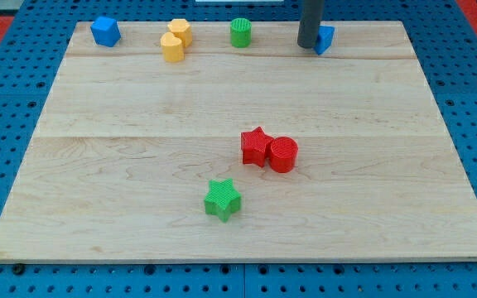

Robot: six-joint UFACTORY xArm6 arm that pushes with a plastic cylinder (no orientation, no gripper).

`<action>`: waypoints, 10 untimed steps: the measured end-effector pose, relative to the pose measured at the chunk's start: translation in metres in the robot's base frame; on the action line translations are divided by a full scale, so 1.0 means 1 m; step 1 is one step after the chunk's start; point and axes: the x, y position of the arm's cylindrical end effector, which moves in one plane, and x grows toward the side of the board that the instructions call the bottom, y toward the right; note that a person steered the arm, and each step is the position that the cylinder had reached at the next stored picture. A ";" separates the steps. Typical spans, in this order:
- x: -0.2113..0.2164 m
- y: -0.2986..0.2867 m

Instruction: Move the blue triangle to the top right

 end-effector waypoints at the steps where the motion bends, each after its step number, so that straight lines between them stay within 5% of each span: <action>1: 0.000 0.013; 10: -0.015 0.053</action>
